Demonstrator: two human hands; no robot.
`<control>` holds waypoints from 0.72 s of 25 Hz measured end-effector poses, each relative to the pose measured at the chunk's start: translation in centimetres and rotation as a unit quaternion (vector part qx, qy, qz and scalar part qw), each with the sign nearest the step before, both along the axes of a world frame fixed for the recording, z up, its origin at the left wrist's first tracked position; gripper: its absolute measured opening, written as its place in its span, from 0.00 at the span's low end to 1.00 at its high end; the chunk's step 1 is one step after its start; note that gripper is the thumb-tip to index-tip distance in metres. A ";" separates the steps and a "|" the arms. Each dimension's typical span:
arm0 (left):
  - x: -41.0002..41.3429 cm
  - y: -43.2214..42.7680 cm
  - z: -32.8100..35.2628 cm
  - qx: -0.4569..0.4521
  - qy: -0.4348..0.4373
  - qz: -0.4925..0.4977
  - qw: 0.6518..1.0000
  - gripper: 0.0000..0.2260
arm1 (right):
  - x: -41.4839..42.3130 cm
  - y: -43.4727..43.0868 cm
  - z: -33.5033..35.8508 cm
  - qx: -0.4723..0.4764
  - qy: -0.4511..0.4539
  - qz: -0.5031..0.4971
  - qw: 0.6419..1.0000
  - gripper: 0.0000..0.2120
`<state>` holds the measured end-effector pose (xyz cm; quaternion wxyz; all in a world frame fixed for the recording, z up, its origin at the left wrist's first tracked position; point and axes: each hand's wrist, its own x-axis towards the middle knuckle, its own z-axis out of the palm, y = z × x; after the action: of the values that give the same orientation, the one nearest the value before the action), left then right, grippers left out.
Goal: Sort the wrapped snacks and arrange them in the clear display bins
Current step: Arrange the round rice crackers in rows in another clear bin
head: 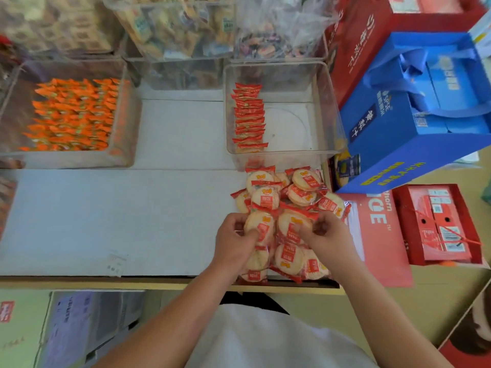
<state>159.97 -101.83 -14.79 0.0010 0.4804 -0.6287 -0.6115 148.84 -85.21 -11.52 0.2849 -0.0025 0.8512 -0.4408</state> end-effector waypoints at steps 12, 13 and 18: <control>2.7 -1.5 7.1 0.137 0.147 0.068 0.977 0.15 | 2.3 -2.1 4.0 -0.132 -0.039 -0.007 0.990 0.24; 2.7 -0.9 7.3 0.121 0.145 0.069 0.980 0.14 | 2.5 -2.3 4.3 -0.133 -0.039 -0.018 0.990 0.28; 1.5 0.8 6.6 -0.012 0.098 -0.027 0.995 0.11 | 2.5 -2.0 5.2 -0.163 -0.036 0.014 0.986 0.12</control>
<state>161.48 -101.08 -8.19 0.0518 0.4007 -0.6456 -0.6481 151.30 -87.20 -6.37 0.3170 -0.0452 0.7574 -0.5691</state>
